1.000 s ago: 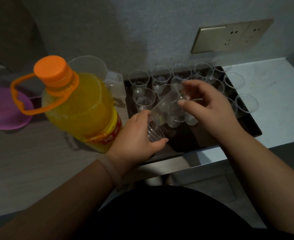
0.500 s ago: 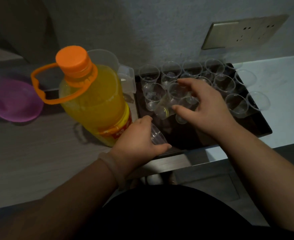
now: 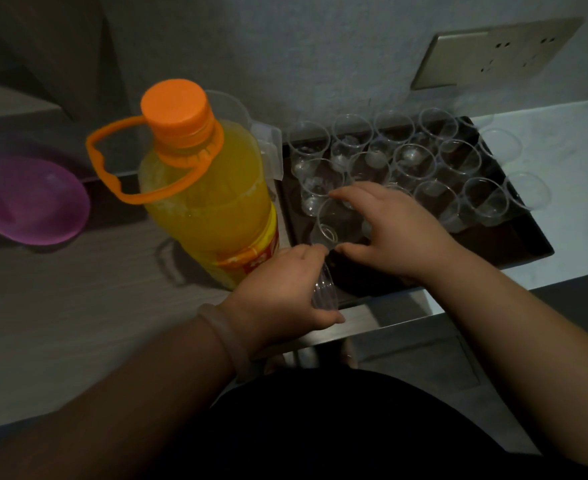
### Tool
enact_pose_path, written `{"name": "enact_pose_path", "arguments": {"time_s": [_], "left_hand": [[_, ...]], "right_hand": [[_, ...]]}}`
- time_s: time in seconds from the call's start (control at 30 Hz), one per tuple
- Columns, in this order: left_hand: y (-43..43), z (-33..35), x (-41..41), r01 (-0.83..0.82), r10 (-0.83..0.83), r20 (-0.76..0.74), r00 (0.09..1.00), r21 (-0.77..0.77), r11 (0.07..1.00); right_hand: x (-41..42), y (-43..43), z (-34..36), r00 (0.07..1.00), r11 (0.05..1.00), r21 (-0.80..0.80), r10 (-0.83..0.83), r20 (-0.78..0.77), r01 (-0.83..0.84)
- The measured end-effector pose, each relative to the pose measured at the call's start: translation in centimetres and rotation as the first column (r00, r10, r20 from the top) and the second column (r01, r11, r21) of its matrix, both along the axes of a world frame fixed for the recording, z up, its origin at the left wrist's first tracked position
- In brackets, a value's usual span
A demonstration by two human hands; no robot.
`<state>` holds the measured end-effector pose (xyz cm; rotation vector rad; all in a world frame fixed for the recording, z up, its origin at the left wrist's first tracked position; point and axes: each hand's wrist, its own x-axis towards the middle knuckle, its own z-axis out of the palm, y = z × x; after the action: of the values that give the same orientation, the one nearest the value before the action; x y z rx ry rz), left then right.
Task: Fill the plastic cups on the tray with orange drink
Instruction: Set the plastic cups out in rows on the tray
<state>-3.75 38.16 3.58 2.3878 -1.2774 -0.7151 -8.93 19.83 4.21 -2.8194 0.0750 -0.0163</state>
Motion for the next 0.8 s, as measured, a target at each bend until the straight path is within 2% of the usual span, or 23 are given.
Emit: {"name": "enact_pose_path", "arguments": {"time_s": [0.17, 0.47, 0.63, 0.7, 0.77, 0.8], "left_hand": [[0.4, -0.3, 0.1, 0.023, -0.024, -0.022, 0.999, -0.036, 0.999], [0.4, -0.6, 0.1, 0.038, -0.038, -0.004, 0.999, -0.041, 0.998], [0.4, -0.9, -0.1, 0.001, -0.005, -0.051, 0.999, -0.073, 0.997], [0.5, -1.0, -0.2, -0.013, 0.008, -0.052, 0.999, -0.093, 0.996], [0.6, -1.1, -0.4, -0.029, 0.025, -0.046, 0.999, -0.100, 0.995], [0.5, -1.1, -0.5, -0.034, 0.031, -0.040, 0.999, -0.098, 0.995]], "right_hand": [[0.3, 0.5, -1.0, 1.000, 0.998, -0.055, 0.023, -0.002, -0.023], [0.7, 0.4, -1.2, 1.000, 0.998, -0.059, 0.014, 0.018, -0.013], [0.3, 0.1, -1.1, 1.000, 0.999, -0.040, 0.008, -0.016, -0.009], [-0.3, 0.2, -0.6, 0.996, 0.999, 0.024, -0.028, 0.084, 0.026], [-1.5, 0.6, 0.1, 0.966, 0.986, 0.143, -0.115, 0.232, 0.083], [-2.2, 1.1, 0.4, 0.951, 0.969, 0.217, -0.171, 0.256, 0.116]]}}
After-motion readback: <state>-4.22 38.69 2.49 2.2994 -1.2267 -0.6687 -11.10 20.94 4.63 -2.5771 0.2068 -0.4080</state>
